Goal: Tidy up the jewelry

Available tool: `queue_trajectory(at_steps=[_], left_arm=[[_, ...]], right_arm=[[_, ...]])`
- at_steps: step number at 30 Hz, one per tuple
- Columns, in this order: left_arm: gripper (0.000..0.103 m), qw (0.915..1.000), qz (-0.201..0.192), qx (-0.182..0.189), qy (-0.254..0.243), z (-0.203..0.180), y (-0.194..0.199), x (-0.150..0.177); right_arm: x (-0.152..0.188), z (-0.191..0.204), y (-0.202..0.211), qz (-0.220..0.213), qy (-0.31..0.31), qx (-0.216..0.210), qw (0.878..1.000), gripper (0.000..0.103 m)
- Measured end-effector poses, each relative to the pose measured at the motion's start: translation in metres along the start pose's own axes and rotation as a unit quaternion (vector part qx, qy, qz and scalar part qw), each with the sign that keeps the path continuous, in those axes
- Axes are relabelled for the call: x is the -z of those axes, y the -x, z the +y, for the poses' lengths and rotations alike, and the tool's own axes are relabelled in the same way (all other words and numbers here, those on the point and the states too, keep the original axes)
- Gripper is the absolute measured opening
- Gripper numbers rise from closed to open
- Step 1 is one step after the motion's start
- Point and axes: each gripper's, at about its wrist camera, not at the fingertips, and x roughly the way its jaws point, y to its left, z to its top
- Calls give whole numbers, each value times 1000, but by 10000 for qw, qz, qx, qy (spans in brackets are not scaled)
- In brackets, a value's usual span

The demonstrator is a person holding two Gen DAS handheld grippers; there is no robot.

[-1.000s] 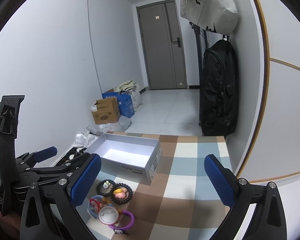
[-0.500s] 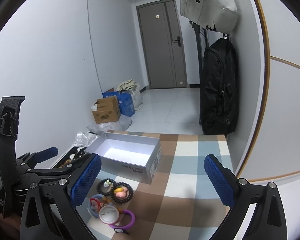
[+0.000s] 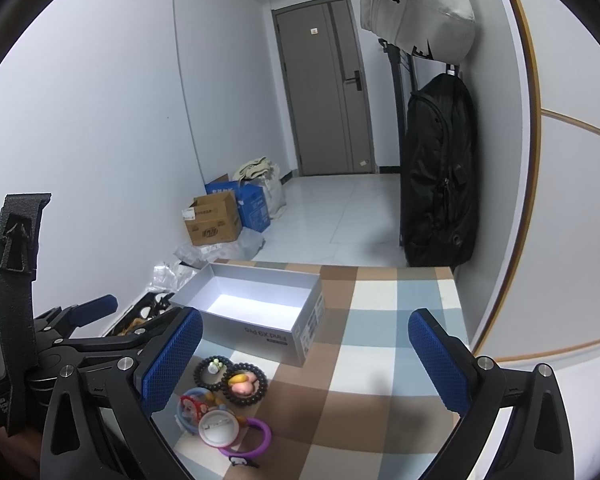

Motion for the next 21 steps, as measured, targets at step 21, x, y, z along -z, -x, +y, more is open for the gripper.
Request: queue_trajectory(at_steps=[21], left_arm=[[102, 9903, 1104, 267, 800, 53, -27, 7]], right_arm=[[37, 24, -55, 1935, 211, -1135, 9743, 91]])
